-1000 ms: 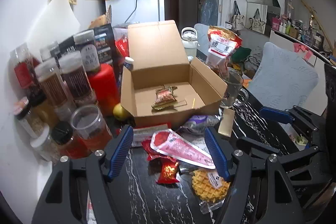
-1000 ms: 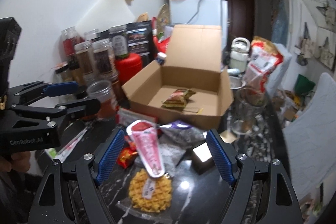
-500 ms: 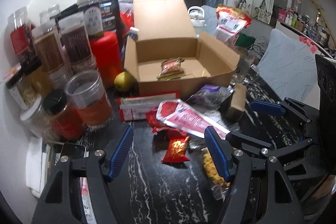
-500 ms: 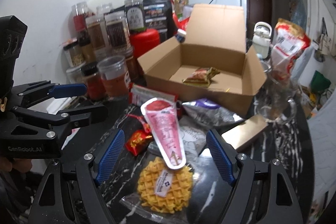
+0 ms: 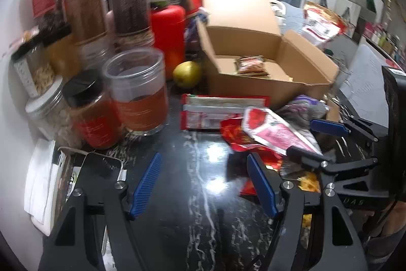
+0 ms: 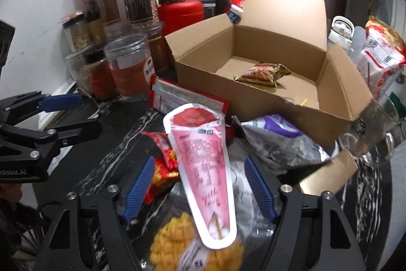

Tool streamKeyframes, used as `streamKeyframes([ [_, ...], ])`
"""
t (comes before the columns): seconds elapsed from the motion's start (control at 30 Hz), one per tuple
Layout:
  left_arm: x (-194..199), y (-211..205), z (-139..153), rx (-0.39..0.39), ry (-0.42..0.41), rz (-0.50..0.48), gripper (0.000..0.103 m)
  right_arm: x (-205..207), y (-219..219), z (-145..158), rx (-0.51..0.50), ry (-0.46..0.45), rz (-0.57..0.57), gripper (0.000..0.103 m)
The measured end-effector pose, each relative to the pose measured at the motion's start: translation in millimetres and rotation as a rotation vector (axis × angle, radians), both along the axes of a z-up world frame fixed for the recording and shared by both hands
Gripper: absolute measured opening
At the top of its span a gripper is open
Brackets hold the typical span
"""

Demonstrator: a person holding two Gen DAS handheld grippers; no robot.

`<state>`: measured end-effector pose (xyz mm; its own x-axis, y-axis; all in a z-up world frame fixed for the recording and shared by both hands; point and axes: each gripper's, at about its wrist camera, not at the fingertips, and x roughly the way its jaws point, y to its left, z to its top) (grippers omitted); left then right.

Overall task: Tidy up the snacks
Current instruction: 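Move both tools back toward the snacks beside the box, then grasp the pink pouch with the right tool while the left tool grasps the red candy packet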

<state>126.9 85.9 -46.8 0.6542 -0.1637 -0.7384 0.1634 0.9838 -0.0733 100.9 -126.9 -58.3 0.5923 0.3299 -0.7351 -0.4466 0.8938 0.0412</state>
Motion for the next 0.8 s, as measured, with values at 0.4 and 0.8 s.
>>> streamKeyframes([
  [0.4,17.0,9.6,-13.3,-0.009,0.033,0.027,0.070,28.0,11.0,-24.1,-0.093,0.049,-0.014,0.070],
  [0.8,15.5,0.0,-15.0,0.007,0.042,0.008,0.070,20.2,18.6,-26.0,-0.161,-0.015,0.008,0.031],
])
